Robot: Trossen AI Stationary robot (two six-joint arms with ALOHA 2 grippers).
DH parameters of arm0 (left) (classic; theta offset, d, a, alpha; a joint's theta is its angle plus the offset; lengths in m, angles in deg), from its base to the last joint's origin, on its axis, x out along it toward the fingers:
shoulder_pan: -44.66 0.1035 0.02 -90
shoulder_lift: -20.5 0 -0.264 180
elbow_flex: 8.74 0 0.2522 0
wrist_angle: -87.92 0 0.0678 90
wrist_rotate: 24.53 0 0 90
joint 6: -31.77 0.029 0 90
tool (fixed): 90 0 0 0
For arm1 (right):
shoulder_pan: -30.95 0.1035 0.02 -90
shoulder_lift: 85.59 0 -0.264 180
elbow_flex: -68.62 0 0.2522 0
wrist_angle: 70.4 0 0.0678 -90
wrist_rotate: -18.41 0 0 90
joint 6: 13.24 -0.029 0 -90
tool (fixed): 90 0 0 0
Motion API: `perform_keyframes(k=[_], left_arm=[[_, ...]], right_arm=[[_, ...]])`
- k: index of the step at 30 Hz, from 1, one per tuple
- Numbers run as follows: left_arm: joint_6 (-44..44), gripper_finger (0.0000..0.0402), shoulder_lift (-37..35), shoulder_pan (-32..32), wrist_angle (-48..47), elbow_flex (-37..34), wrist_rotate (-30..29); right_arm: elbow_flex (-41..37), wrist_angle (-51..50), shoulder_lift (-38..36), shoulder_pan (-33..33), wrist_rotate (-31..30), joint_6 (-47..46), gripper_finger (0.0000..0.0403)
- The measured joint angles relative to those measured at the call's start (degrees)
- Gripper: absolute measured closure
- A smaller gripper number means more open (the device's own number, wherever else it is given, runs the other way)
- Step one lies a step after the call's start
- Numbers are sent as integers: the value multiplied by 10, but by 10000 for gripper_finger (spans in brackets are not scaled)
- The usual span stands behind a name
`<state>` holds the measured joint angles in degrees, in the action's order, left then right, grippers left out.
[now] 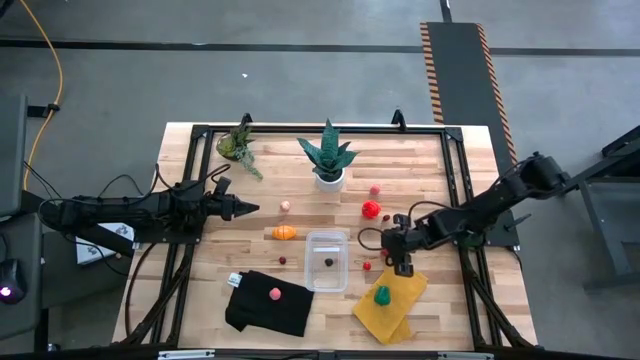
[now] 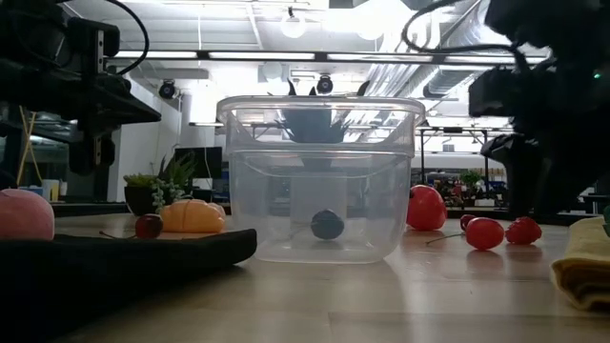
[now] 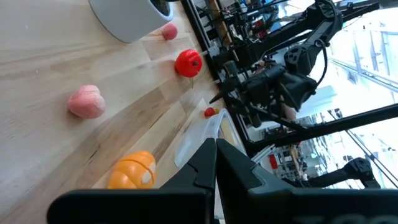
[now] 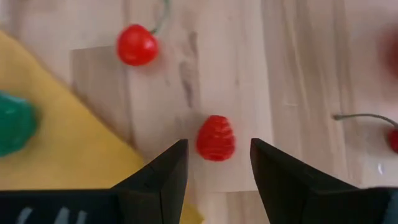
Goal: Pick and placing Produce into tupperware
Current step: Put the raspberry into the transparent container
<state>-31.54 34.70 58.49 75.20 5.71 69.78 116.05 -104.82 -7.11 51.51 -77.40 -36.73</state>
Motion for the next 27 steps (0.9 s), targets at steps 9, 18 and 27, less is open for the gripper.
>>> perform_keyframes(k=[9, 18, 27], left_arm=[[0, 401, 0, 0, 0, 0, 5], [0, 401, 0, 0, 0, 0, 6], [2, 401, 0, 0, 1, 0, 6]], right_arm=[[0, 18, 11, -22, 30, 15, 237], [0, 19, 11, -22, 31, 13, 237], [0, 31, 29, -26, 52, 18, 237]])
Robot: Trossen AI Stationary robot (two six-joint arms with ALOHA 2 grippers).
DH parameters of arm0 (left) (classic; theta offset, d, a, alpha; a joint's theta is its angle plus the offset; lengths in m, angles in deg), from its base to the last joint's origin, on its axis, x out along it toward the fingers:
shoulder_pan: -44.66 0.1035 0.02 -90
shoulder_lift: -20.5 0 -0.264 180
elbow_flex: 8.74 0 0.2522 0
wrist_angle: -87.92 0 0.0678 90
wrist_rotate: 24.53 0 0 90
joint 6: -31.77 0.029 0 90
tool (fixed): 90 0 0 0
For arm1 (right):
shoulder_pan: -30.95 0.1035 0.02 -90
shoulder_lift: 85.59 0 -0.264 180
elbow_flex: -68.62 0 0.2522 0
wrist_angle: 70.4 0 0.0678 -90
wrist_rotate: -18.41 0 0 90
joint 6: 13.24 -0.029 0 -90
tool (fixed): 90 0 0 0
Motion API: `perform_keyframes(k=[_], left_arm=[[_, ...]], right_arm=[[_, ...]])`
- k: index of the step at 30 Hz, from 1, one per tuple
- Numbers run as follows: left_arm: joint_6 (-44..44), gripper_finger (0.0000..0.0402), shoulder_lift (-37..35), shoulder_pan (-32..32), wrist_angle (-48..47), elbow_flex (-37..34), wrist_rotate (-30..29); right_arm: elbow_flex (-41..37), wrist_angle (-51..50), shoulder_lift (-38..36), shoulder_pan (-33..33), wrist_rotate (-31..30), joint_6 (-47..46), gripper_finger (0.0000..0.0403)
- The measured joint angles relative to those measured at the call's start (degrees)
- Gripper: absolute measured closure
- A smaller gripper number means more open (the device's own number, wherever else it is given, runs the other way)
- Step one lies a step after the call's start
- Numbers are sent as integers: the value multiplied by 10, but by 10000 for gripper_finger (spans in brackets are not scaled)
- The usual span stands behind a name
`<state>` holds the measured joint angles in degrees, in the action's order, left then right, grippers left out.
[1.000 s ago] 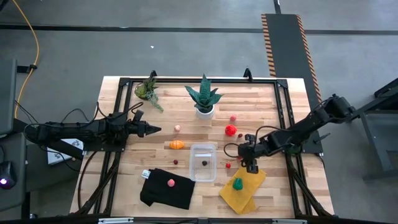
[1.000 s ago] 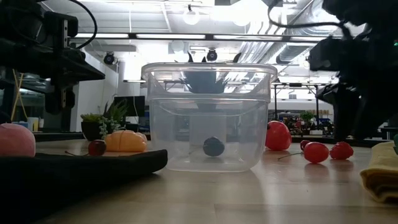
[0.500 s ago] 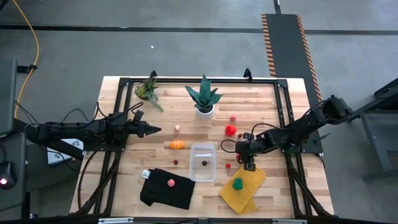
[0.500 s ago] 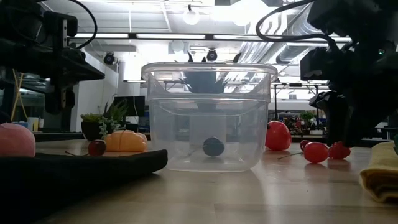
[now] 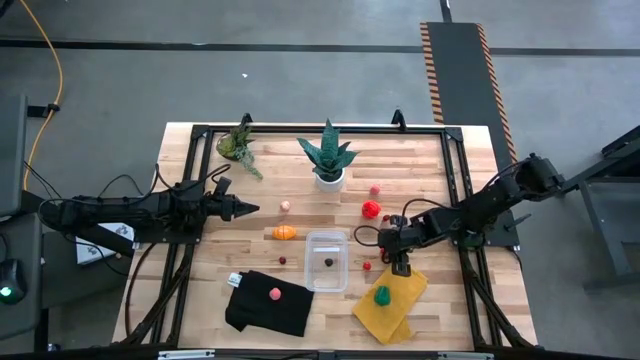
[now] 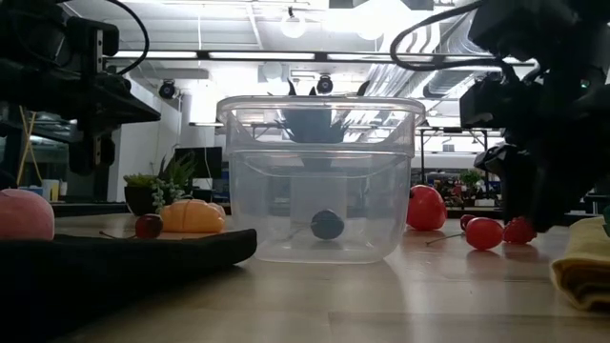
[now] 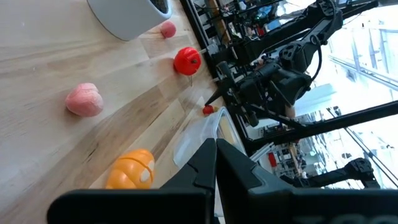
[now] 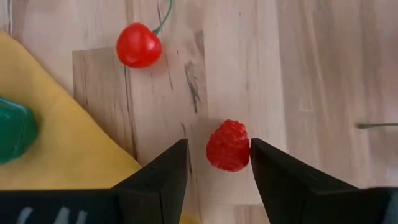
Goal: Pick and placing Produce into tupperware
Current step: Put the raspberry into the transparent container
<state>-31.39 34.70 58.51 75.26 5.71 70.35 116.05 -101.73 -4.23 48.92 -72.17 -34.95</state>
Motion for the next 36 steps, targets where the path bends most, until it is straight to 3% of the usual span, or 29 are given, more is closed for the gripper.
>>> perform_keyframes(k=[11, 36], left_arm=[[1, 401, 0, 0, 0, 0, 0], [0, 401, 0, 0, 0, 0, 0]], right_arm=[[0, -1, 4, 0, -4, -3, 241], [0, 2, 3, 0, -5, -27, 314]])
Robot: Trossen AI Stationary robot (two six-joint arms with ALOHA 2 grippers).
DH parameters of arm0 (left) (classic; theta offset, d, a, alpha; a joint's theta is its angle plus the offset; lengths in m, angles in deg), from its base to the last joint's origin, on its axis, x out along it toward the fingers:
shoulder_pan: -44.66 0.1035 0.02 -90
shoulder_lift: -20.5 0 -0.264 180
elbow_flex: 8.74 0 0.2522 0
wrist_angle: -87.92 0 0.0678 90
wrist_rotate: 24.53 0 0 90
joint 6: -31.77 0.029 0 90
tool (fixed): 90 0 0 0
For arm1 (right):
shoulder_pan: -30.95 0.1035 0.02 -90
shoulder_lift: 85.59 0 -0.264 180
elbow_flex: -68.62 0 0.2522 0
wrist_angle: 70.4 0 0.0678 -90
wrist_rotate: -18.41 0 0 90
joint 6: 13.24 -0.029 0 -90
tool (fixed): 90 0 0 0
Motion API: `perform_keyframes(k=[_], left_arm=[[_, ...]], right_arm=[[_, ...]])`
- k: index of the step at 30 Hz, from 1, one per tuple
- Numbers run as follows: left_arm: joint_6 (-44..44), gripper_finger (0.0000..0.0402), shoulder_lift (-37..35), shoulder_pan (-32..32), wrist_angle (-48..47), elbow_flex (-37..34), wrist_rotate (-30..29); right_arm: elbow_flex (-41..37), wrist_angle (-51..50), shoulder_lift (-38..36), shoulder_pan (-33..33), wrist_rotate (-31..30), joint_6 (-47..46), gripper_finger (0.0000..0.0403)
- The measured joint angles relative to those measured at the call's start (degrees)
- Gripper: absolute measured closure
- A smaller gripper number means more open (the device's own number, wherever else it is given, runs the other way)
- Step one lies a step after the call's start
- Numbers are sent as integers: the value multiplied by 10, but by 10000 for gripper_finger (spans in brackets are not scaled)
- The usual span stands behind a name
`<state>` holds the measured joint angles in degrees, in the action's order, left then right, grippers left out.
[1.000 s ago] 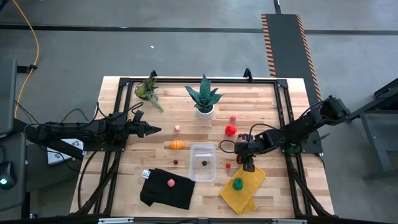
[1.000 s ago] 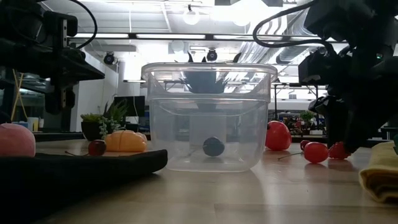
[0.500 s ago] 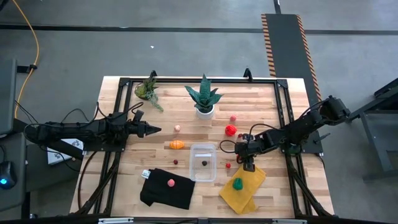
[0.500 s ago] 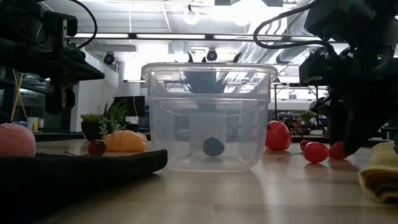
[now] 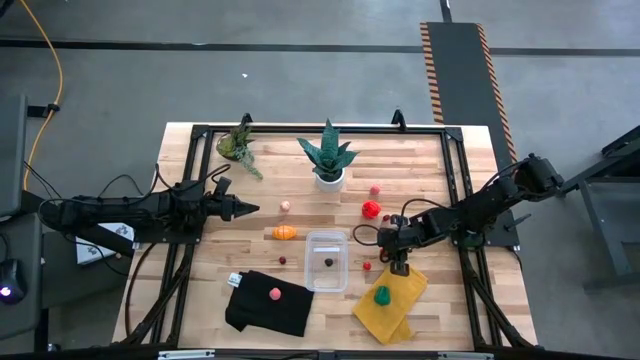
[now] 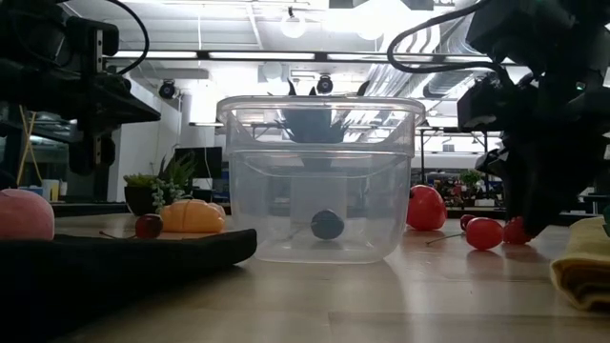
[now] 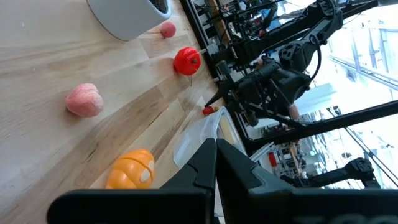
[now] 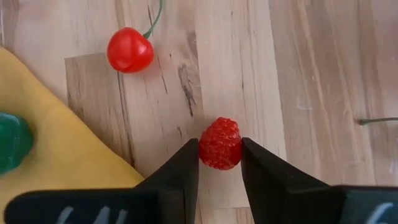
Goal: Pick and placing Produce into tupperware
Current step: Put the raspberry into the transparent container
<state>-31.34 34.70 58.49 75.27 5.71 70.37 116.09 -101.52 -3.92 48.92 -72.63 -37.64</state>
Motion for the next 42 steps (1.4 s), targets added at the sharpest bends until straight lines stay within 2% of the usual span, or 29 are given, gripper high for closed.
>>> perform_keyframes(k=[8, 18, 27, 34, 42], left_arm=[[-3, 401, 0, 0, 0, 0, 0], [-8, 401, 0, 0, 0, 0, 6], [-17, 401, 0, 0, 1, 0, 7], [-17, 401, 0, 0, 1, 0, 7], [-17, 401, 0, 0, 1, 0, 7]], right_arm=[[62, -54, 0, 0, -4, 21, 315], [167, -186, 0, 0, -74, 69, 316], [230, -262, -10, 0, -75, 69, 316], [257, -316, -77, 0, -75, 36, 316], [267, -304, -191, 0, -73, -30, 316]])
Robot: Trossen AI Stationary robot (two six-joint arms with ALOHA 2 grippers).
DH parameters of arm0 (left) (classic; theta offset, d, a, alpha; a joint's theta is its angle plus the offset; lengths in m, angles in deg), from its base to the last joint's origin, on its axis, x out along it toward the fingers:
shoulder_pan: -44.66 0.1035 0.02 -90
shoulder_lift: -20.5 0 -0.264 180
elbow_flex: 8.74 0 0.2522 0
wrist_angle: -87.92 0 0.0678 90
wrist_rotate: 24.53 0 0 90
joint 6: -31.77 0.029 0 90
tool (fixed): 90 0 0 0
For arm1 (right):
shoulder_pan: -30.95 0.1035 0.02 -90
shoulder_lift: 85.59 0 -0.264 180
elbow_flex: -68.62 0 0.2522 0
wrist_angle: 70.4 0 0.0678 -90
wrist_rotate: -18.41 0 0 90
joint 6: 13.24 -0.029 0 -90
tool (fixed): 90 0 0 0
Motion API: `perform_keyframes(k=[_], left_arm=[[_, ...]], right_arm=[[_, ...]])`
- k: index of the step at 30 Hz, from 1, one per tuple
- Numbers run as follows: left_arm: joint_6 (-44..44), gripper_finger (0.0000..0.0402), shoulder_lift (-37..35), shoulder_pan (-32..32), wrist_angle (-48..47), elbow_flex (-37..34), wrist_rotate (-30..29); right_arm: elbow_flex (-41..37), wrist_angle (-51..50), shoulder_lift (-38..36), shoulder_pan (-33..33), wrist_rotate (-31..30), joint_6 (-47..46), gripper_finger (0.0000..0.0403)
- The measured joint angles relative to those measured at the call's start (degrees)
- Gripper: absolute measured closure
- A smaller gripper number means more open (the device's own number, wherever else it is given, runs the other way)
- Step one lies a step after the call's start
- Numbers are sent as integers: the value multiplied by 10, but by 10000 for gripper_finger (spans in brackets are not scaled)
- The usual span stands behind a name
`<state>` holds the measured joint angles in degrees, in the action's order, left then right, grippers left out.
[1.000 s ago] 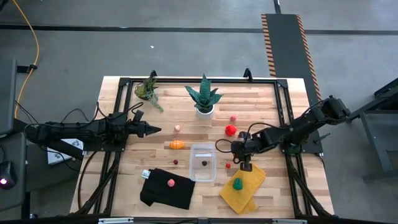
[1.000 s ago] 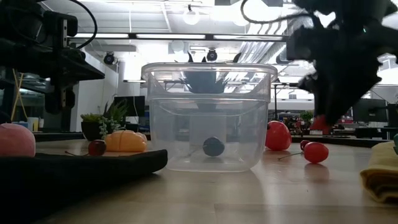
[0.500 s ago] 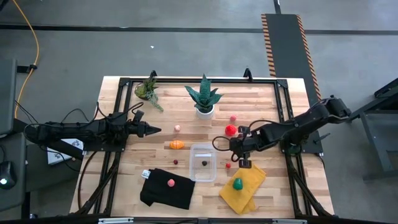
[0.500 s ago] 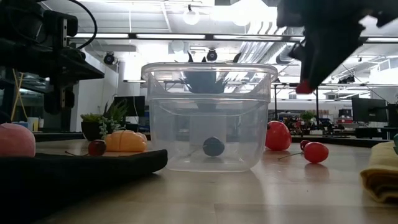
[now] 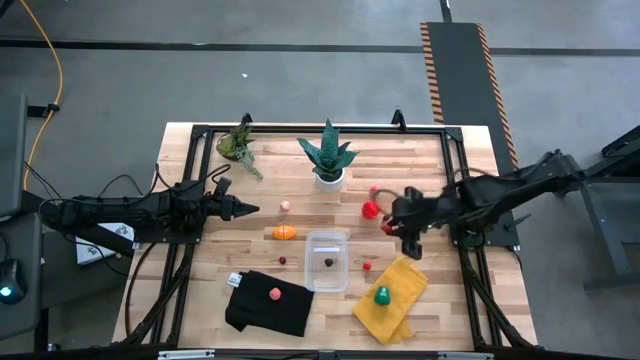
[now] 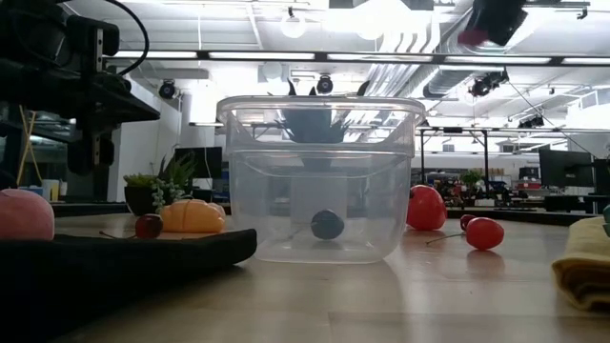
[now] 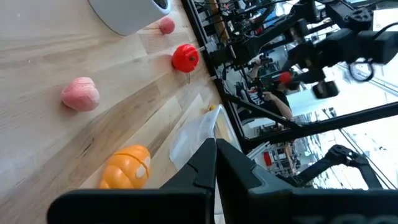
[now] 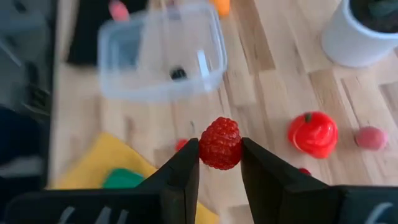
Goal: Pick and placing Produce into tupperware
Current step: Put the raspberry into the transparent container
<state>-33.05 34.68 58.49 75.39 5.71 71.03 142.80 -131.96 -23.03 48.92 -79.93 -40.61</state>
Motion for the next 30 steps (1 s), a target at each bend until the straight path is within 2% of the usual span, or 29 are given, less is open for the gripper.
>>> perform_keyframes(k=[7, 15, 23, 30], left_arm=[[0, 401, 0, 0, 0, 0, 0], [0, 401, 0, 0, 0, 0, 0], [0, 401, 0, 0, 0, 0, 0], [0, 401, 0, 0, 0, 0, 0]], right_arm=[[0, 57, -86, 0, 14, -37, 316], [0, 137, -139, 0, 14, -34, 316], [0, 282, -135, 0, 9, 17, 316], [0, 392, -100, 0, 3, 65, 316]])
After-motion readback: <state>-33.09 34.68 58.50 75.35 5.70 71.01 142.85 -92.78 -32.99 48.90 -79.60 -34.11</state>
